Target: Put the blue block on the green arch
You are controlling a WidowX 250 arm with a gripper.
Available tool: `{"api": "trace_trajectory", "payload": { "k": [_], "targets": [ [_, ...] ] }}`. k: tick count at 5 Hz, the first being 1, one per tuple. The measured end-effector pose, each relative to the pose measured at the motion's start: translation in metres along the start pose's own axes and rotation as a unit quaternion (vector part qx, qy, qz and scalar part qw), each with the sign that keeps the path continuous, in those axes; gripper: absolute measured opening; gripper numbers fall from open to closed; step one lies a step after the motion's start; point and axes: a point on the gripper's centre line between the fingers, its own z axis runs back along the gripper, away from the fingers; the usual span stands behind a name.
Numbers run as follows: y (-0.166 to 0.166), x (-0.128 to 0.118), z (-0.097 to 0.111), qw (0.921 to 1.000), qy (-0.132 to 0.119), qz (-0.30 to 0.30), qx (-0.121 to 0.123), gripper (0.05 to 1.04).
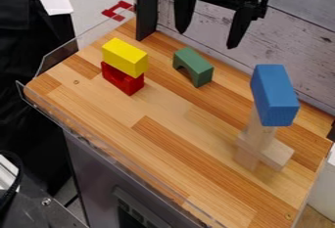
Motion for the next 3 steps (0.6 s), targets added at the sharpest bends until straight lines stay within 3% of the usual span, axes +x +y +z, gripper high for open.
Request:
{"api": "trace_trajectory", "payload": {
  "k": [1,2,3],
  "targets": [
    [0.000,-0.001,-0.009,0.9999,0.015,0.001,0.005,0.999],
    [0.000,-0.005,-0.002,0.9997,0.016,0.014,0.012,1.000],
    [-0.002,-0.009,0.017,0.9995,-0.012,0.027,0.001,0.999]
  ]
}}
